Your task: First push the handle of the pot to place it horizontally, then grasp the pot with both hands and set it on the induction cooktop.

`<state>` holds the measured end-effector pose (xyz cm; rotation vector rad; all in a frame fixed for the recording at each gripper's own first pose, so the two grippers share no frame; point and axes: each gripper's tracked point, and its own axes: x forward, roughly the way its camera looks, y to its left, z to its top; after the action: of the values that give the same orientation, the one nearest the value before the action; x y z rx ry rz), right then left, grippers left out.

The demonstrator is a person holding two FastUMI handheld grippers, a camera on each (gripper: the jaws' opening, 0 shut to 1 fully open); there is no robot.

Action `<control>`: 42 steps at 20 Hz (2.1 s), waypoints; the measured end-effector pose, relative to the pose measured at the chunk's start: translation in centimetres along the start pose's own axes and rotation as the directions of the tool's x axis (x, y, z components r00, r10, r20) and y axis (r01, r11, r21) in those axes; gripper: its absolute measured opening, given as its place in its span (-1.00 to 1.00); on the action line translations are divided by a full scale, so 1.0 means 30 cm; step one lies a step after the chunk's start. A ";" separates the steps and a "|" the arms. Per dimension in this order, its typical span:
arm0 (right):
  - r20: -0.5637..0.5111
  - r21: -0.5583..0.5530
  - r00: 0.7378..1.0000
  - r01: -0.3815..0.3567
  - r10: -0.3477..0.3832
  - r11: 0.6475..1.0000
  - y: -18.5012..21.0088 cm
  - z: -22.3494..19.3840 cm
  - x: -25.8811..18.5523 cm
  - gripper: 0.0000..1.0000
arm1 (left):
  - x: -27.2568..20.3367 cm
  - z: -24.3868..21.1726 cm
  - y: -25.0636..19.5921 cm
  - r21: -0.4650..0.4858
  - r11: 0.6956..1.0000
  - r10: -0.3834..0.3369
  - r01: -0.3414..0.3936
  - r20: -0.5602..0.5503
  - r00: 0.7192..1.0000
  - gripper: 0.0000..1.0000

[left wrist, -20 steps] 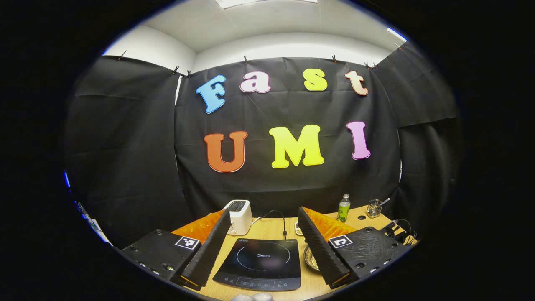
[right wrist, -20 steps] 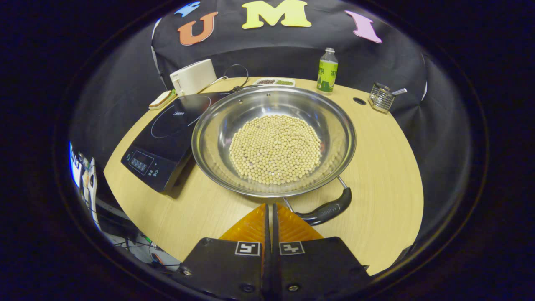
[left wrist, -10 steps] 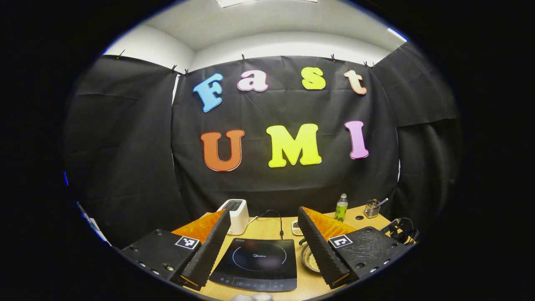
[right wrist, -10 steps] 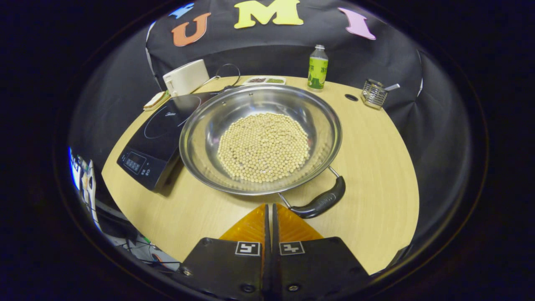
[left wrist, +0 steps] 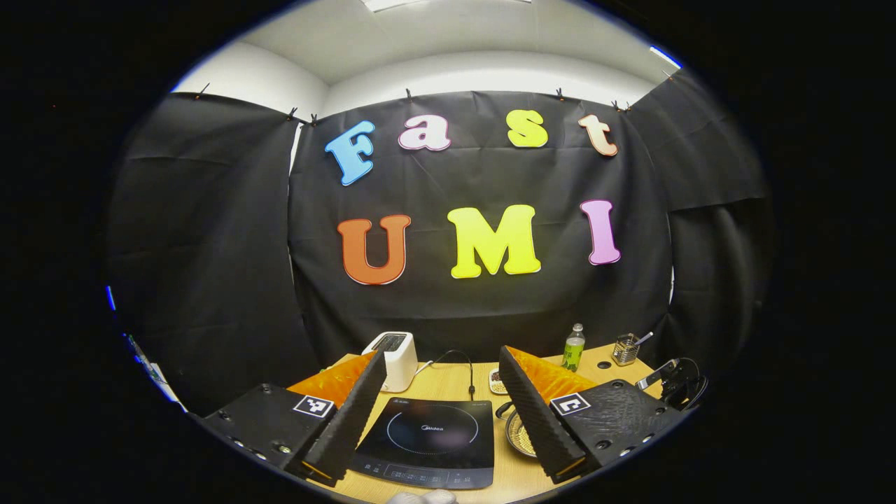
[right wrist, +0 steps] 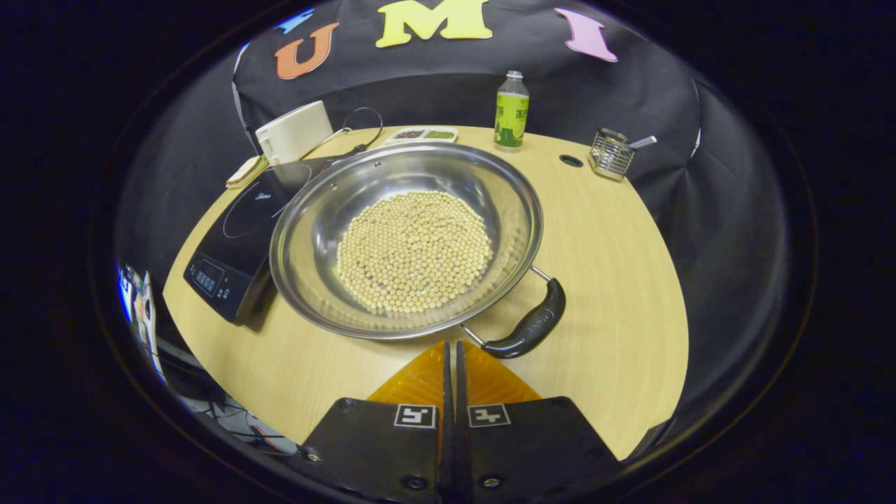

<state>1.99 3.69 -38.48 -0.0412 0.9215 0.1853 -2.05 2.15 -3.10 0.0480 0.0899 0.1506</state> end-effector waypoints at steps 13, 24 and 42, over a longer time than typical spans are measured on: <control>-0.022 -0.090 0.999 0.033 -0.035 0.995 -0.168 0.068 0.040 -0.99 | 0.039 -0.035 -0.057 -0.014 0.998 0.057 -0.057 -0.029 0.998 0.93; -0.019 -0.226 0.999 0.038 -0.044 0.973 -0.321 0.171 0.103 -0.98 | 0.067 -0.104 -0.121 -0.034 0.990 0.135 -0.138 -0.080 0.988 0.94; 0.027 -0.204 0.996 0.094 -0.090 0.974 -0.419 0.222 0.116 -0.99 | 0.105 -0.110 -0.196 -0.007 0.995 0.097 -0.098 -0.088 0.991 0.93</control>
<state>11.50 -7.40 -37.77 -0.2730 0.8777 0.1937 1.62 -3.06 -6.97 0.0347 0.1741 0.2514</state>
